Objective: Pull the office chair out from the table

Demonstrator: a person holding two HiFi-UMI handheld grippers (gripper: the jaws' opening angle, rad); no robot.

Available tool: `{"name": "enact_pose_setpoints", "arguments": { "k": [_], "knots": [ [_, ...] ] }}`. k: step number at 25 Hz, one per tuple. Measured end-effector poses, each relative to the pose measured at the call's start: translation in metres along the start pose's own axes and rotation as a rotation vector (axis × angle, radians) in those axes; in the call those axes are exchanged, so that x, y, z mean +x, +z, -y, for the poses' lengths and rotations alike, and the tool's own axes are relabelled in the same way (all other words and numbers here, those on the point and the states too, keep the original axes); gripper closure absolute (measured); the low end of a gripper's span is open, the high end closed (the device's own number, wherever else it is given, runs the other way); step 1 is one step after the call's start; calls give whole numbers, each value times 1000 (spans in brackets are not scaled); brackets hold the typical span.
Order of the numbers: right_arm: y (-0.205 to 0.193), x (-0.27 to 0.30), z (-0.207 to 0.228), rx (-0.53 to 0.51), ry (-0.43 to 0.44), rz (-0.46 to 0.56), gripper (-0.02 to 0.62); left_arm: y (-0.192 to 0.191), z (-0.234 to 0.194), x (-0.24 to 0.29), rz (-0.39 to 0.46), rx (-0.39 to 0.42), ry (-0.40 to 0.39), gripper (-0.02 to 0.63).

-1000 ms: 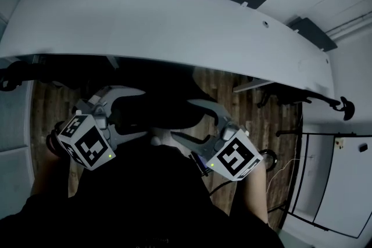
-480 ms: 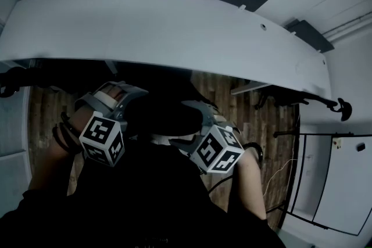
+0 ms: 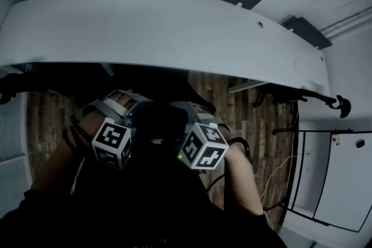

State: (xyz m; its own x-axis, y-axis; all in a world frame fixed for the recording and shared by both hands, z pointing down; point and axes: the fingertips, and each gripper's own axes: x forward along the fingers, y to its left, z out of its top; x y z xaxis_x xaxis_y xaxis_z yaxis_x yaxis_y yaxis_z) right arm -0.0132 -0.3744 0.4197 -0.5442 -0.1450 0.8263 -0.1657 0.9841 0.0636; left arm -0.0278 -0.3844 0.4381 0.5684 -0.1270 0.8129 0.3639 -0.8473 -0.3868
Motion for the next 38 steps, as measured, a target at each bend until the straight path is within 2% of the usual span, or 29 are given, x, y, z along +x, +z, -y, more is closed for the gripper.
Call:
{"name": "enact_pose_setpoints", "arguments": {
  "k": [2,4,6,9,12,31,38],
  "knots": [
    [-6,10,-2,-6,29,-27,153,-10,4,11,-52,18,-16,137],
    [-21,24,-17,-54,89,-97,153,-17,7,17,-94,44,-27,182],
    [-31,33,-24,-83,110,-141,153,-19,11,19,-118,60,-57,209],
    [-29,29,-17,-42,112,-107,156,-19,14,22,-127,72,-86,236],
    [-30,26,-14,-38,136,-95,212,-15,14,24,-127,71,-91,252],
    [-76,3,-27,-143,168,-104,222,22,23,54,-188,16,-48,275],
    [-93,-1,-36,-194,140,-107,222,36,32,65,-222,-28,-50,264]
  ]
}}
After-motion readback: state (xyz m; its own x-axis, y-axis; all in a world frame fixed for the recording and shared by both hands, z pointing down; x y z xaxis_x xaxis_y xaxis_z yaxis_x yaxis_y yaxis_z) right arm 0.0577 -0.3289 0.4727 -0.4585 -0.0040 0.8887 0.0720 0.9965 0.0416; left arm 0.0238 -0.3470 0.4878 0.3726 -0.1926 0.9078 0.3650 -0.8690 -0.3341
